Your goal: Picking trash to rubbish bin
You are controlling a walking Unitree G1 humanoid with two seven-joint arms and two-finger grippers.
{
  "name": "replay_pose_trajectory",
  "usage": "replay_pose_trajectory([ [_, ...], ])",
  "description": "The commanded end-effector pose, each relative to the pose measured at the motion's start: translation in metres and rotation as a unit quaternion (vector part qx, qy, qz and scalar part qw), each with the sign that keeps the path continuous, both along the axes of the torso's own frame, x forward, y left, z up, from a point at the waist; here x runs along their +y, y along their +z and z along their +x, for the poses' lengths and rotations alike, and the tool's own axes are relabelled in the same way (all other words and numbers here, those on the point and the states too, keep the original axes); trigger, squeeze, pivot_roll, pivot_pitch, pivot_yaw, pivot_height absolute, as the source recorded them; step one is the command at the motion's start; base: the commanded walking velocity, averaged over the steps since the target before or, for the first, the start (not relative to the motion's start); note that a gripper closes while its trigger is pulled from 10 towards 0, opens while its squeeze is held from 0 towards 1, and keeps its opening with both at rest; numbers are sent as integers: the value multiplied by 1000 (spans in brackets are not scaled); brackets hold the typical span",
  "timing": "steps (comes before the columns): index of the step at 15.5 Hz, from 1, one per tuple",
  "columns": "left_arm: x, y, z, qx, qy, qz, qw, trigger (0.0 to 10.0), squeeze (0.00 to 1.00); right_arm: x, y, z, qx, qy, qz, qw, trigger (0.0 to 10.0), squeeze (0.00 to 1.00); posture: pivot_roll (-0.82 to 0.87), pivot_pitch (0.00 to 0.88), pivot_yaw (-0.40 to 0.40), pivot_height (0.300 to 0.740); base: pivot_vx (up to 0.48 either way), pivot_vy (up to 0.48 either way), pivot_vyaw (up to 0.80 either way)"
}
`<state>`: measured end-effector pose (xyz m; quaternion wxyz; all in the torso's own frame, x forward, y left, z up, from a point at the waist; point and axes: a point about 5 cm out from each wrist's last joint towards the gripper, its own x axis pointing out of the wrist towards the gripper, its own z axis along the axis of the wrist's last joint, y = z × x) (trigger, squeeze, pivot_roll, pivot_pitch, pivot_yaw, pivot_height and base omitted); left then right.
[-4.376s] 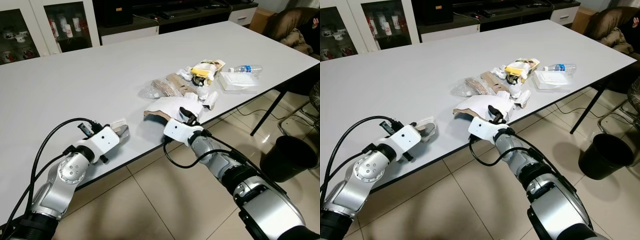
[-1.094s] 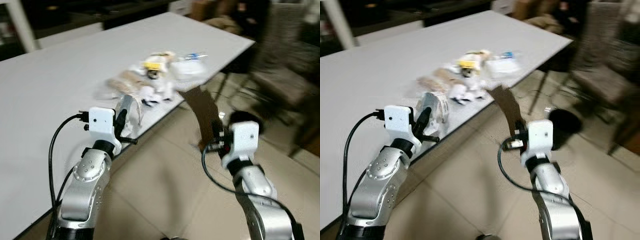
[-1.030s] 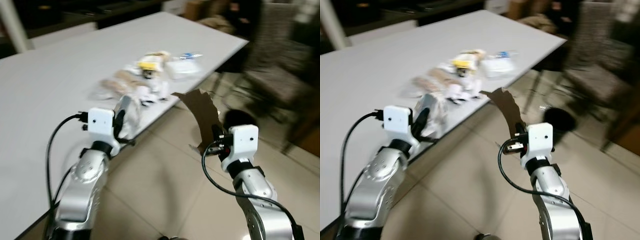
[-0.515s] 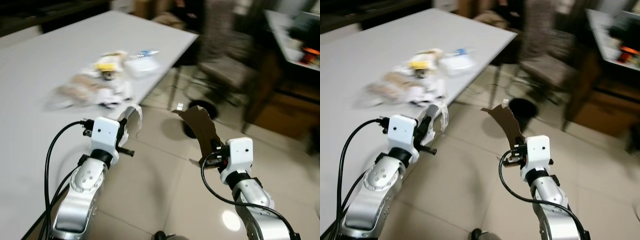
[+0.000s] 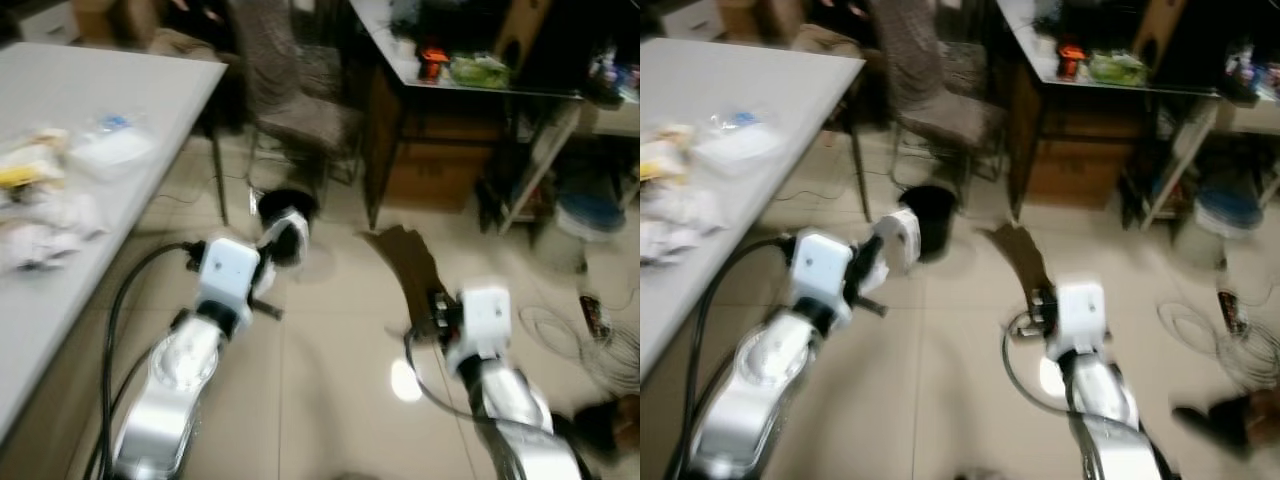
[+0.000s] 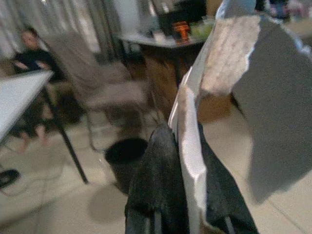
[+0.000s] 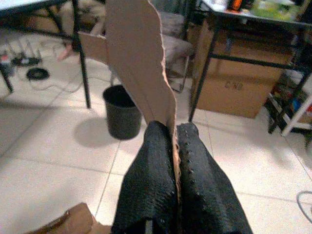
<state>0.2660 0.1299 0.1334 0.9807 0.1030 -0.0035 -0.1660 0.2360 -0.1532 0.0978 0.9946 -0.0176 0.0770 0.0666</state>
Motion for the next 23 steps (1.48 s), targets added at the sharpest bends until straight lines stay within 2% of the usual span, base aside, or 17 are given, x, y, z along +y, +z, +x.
replay_pose_trajectory([
  [1, 0, 4, 0, -7, -3, 2, 1000, 10000, 0, 0, 3, 0, -2, 2, 7, 1000, 10000, 0, -101, 0, -49, 740, 0, 0, -800],
  [8, 3, -2, 5, 0, 11, 15, 1000, 10000, 0, 3, -4, 4, 20, 26, 1, 999, 10000, 0, -95, 0, -59, 740, 279, 0, -80],
  [11, 3, -4, 5, 5, 11, 18, 1000, 10000, 0, 6, -10, 5, 19, 29, -26, 999, 10000, 0, -96, 0, -53, 740, 338, 0, 0],
  [18, 0, -3, 11, 5, 11, 15, 1000, 10000, 0, 7, -9, 10, 19, 27, -23, 999, 10000, 0, -104, 0, -43, 740, 371, 0, 0],
  [19, 0, -4, 12, 7, 13, 13, 1000, 10000, 0, 4, -12, 10, 29, 10, -10, 999, 10000, 0, -104, 0, -43, 740, 398, 0, 0],
  [23, 7, -11, 17, 15, 35, 14, 999, 10000, 0, 3, -11, 10, 19, 10, -12, 1000, 10000, 0, -117, 0, -31, 740, 401, 0, -455],
])
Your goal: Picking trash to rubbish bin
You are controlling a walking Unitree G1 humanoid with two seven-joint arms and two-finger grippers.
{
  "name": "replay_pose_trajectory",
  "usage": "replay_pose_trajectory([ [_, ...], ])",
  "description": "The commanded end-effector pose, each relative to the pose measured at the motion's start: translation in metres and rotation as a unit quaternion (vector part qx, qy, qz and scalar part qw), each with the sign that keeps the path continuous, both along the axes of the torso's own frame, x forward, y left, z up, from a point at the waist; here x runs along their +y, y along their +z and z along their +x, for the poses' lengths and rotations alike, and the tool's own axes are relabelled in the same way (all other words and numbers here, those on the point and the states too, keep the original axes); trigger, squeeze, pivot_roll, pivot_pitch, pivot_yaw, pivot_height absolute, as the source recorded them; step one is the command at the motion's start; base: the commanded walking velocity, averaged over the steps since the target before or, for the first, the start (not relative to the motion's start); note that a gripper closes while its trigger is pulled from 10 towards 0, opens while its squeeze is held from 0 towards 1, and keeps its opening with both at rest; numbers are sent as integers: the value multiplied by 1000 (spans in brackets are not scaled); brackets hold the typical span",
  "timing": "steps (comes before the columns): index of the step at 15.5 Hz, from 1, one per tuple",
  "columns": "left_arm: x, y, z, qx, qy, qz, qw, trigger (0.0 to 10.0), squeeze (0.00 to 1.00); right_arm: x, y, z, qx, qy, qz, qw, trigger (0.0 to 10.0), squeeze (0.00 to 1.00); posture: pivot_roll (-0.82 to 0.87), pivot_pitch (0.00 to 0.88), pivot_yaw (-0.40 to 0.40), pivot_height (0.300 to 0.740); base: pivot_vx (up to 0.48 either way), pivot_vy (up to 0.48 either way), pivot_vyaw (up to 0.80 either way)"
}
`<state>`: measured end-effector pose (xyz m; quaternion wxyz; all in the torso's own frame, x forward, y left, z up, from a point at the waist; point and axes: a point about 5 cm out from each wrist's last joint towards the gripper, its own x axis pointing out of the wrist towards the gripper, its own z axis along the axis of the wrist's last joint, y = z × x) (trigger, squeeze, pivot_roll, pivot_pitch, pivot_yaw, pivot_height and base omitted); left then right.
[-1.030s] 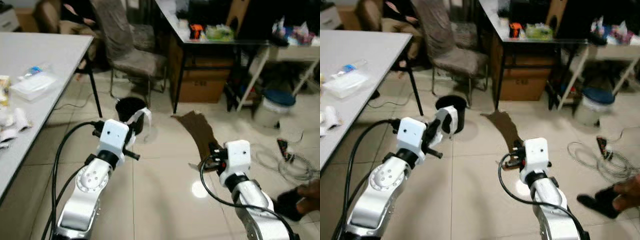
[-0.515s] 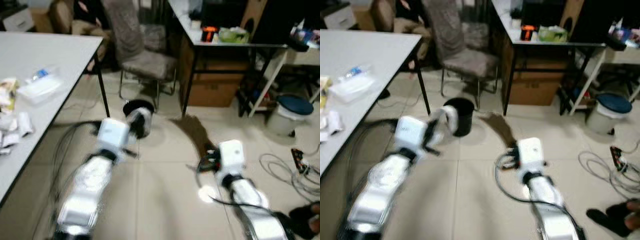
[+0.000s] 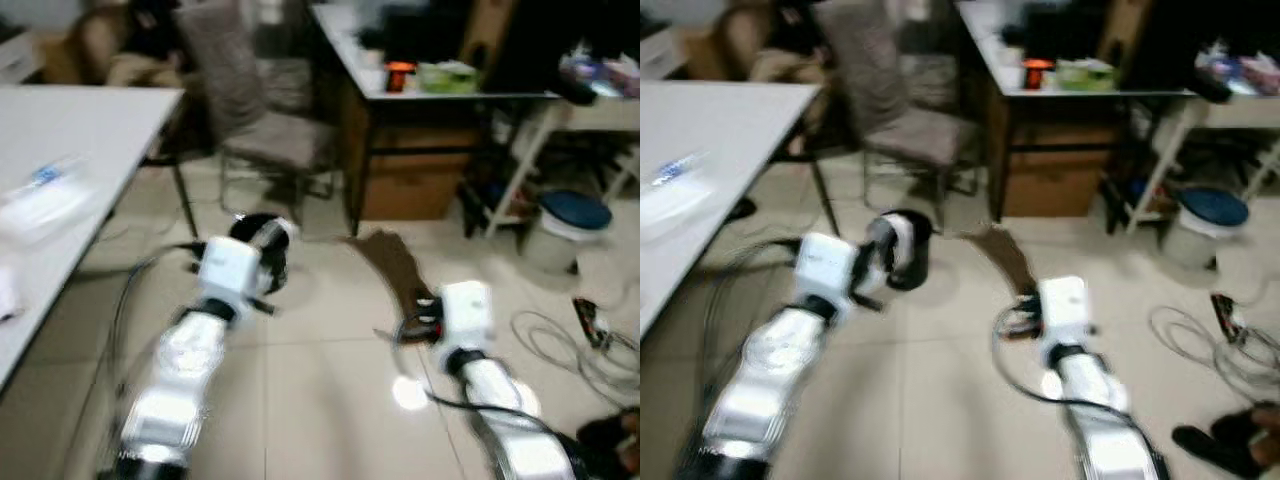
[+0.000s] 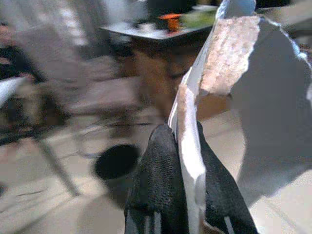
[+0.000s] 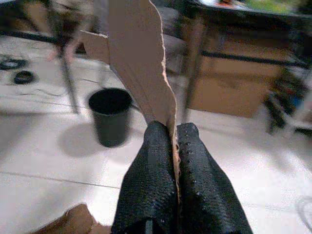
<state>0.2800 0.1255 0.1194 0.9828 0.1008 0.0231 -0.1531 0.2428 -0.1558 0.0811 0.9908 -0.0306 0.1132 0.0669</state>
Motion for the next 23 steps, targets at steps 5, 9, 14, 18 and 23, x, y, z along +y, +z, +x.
replay_pose_trajectory([
  [5, 25, -7, 4, 1, 46, 24, 999, 10000, 0, 3, 5, 6, -18, 0, 8, 1000, 10000, 0, -119, 0, -39, 740, 407, 0, 0],
  [9, 37, -25, -3, 16, 71, 6, 997, 10000, 0, 0, -13, 11, -4, -21, -50, 999, 10000, 0, -108, 0, -35, 740, 413, 0, 0],
  [14, 44, -33, -4, 31, 87, 23, 995, 10000, 0, -6, -27, 7, 33, -39, 0, 999, 10000, 0, -100, 0, -44, 740, 424, 0, 0],
  [18, 38, -34, -2, 31, 74, 22, 997, 10000, 0, -6, -28, 7, 26, -39, -2, 999, 10000, 0, -124, 0, -18, 740, 425, 0, 0],
  [23, 32, -29, 3, 20, 64, 25, 997, 10000, 0, 1, -30, 6, 37, -16, -1, 999, 10000, 0, -121, 0, -27, 740, 427, 0, 0],
])
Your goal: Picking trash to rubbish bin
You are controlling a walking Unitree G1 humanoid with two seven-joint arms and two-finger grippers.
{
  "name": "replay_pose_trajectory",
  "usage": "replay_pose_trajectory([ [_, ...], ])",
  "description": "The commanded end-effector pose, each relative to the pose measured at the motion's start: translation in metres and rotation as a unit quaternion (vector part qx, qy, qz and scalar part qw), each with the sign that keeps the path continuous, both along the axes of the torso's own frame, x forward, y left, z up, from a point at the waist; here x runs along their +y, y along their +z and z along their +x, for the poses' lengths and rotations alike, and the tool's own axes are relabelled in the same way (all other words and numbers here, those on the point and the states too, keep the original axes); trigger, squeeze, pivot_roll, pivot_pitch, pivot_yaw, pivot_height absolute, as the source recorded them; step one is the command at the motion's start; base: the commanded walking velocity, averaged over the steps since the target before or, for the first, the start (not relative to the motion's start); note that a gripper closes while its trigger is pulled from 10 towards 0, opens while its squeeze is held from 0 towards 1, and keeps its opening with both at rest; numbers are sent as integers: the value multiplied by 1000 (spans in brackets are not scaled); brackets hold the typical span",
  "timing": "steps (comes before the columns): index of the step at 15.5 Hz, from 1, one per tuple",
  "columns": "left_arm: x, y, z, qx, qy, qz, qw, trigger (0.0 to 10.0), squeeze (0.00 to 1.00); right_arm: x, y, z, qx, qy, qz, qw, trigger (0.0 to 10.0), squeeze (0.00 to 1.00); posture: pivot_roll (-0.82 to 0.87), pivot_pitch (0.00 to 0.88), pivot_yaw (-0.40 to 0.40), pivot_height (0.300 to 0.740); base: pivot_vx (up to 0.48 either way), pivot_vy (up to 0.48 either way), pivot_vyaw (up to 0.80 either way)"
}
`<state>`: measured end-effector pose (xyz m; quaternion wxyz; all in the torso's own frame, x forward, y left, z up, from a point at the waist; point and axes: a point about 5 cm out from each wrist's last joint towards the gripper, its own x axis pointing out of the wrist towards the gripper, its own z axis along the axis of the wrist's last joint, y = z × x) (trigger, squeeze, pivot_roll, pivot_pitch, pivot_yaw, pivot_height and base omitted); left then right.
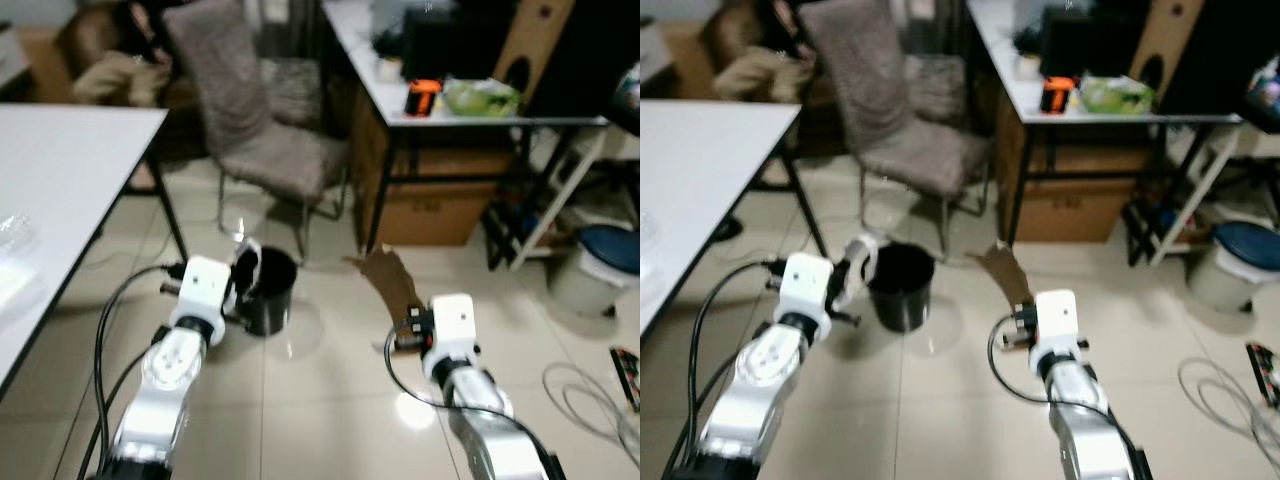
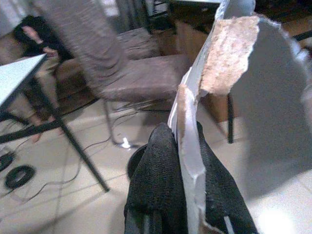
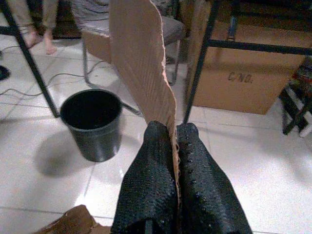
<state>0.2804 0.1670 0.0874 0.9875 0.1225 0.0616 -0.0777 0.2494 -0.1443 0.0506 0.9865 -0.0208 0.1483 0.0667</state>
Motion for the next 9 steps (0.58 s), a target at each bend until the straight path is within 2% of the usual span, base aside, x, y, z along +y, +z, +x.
replay_pose_trajectory([
  [1, -10, 3, 2, -6, -14, -4, 1000, 10000, 0, -10, -1, -1, 3, -10, -16, 1000, 10000, 0, -120, 0, -26, 740, 431, 0, 0],
  [3, -11, 4, 1, -5, -23, 3, 1000, 10000, 0, -12, -1, 1, 5, -29, -3, 1000, 10000, 0, -118, 0, -19, 740, 428, 0, 0],
  [7, -11, 6, 6, -7, -29, 6, 1000, 10000, 0, -11, 0, 4, 0, -21, -1, 1000, 10000, 0, -123, 0, -2, 740, 428, 0, 0],
  [9, -12, 7, 8, -8, -29, 5, 1000, 10000, 0, -10, 0, 2, -2, -4, -27, 1000, 10000, 0, -124, 0, 1, 740, 433, 0, 0],
])
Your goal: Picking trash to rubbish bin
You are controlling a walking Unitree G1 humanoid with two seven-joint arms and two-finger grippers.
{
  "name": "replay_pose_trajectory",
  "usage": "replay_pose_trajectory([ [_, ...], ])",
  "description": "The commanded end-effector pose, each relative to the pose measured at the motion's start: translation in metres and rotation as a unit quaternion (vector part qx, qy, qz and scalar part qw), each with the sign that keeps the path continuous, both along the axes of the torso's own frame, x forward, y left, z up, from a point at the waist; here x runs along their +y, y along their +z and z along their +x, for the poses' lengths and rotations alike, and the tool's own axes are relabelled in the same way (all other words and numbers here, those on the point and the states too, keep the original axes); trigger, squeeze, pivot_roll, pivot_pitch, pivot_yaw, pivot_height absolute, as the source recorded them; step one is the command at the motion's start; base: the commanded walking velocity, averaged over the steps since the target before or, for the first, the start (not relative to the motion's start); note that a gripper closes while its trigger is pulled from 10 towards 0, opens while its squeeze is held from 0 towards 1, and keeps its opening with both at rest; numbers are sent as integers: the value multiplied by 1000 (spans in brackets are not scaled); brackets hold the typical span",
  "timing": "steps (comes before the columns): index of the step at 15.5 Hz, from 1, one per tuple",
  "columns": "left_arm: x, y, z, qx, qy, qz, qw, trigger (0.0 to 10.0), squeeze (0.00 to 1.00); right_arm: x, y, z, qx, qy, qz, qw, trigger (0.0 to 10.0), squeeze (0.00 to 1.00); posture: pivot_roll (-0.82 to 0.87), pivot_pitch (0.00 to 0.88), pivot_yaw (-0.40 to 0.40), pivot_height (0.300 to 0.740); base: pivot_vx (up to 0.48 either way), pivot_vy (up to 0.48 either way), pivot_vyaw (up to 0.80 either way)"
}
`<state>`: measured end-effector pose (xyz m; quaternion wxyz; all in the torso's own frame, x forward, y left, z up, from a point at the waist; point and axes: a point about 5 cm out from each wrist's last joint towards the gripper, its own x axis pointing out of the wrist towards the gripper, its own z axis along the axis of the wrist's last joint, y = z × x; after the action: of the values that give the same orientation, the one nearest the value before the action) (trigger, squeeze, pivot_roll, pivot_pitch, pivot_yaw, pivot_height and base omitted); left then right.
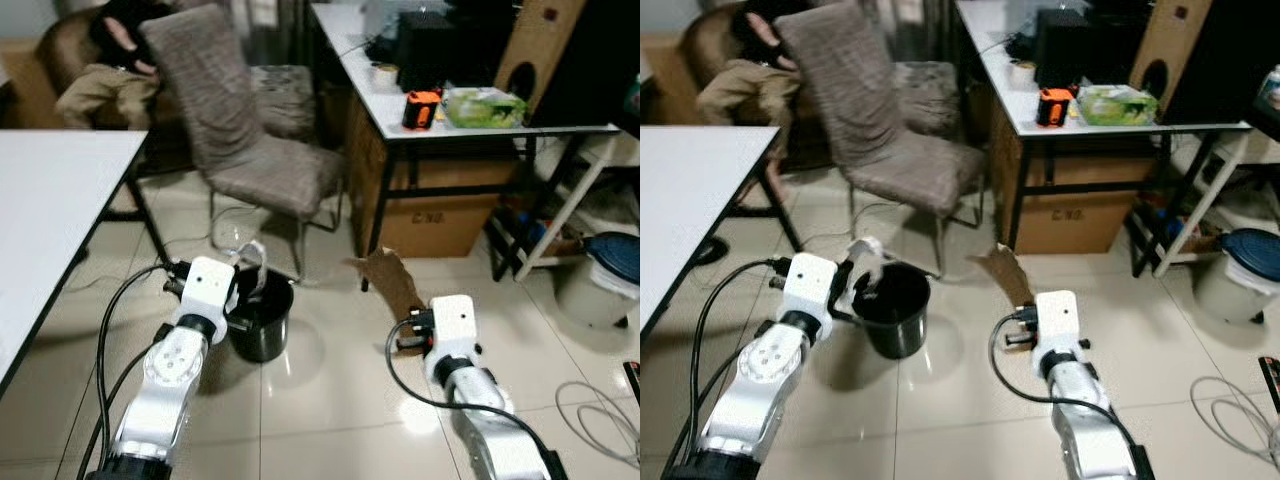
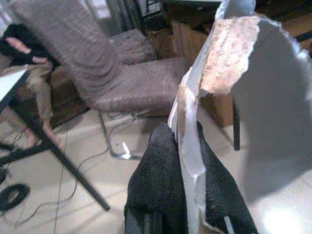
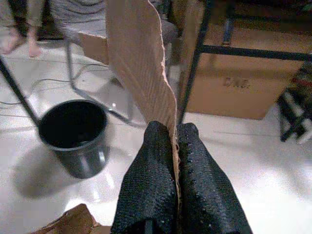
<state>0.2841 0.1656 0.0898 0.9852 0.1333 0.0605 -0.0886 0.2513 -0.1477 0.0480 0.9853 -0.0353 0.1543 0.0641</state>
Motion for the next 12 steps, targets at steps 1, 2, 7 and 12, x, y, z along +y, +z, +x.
replay_pose_trajectory([
  [1, -10, 5, 5, -8, -19, -5, 1000, 10000, 0, -4, 2, 0, -4, 3, -11, 1000, 10000, 0, -124, 0, 1, 740, 431, 0, 681],
  [2, -10, 6, 6, -10, -18, -5, 1000, 10000, 0, -3, 1, 0, -3, 10, -14, 1000, 10000, 0, -123, 0, 1, 740, 428, 0, 800],
  [7, -10, 7, 8, -11, -17, -4, 1000, 10000, 0, -3, 2, 0, -3, 13, 3, 1000, 10000, 0, -126, 0, -3, 740, 428, 0, 320],
  [12, -9, 7, 8, -11, -17, -2, 1000, 10000, 0, -1, 3, 2, -6, 32, -10, 999, 10000, 0, -128, 0, -6, 740, 432, 0, 0],
])
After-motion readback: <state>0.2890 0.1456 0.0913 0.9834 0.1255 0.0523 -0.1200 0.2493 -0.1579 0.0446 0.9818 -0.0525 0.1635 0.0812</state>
